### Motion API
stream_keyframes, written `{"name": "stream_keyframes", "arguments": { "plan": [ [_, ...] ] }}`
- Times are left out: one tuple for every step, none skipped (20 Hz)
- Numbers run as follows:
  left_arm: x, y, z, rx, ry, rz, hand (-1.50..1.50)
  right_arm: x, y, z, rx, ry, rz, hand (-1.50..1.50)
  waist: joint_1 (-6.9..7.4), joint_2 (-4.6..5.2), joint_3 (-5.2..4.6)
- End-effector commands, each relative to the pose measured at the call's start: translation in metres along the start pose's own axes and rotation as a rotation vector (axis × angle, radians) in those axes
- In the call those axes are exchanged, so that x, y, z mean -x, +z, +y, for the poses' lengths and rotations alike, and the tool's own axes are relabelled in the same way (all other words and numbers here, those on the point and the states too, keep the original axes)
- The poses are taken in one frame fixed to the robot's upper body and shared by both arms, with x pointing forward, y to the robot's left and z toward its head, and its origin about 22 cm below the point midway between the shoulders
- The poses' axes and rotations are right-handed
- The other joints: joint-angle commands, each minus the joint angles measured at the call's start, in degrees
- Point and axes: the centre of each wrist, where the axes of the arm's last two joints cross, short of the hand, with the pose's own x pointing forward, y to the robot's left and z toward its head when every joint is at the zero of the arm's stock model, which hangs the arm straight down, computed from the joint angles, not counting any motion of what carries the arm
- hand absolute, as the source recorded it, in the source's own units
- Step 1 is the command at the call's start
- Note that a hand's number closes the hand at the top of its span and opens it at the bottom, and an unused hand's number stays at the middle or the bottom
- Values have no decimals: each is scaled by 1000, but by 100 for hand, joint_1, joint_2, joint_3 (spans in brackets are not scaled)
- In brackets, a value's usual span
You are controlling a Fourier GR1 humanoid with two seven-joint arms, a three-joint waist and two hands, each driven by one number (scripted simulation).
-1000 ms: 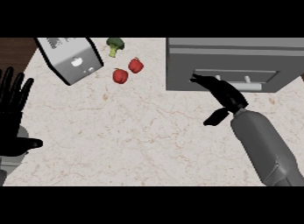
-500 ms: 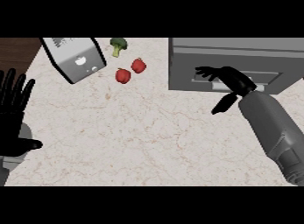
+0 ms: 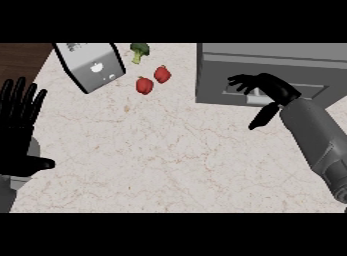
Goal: Pick up the cup, place it into the drawer and close the drawer
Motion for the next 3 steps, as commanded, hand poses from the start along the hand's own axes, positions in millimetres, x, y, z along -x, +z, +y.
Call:
{"name": "stream_keyframes", "arguments": {
  "plan": [
    [8, 11, 6, -4, -5, -4, -150, 2, 6, -39, 87, 29, 133, -150, 124, 216, 63],
    [-1, -4, -3, 7, -2, -12, -150, -5, -2, -34, 77, 48, 144, -150, 125, 208, 68],
    [4, 4, -7, 20, 4, 5, -150, 8, 10, -25, 87, 25, 142, -150, 166, 223, 74]
  ]
}}
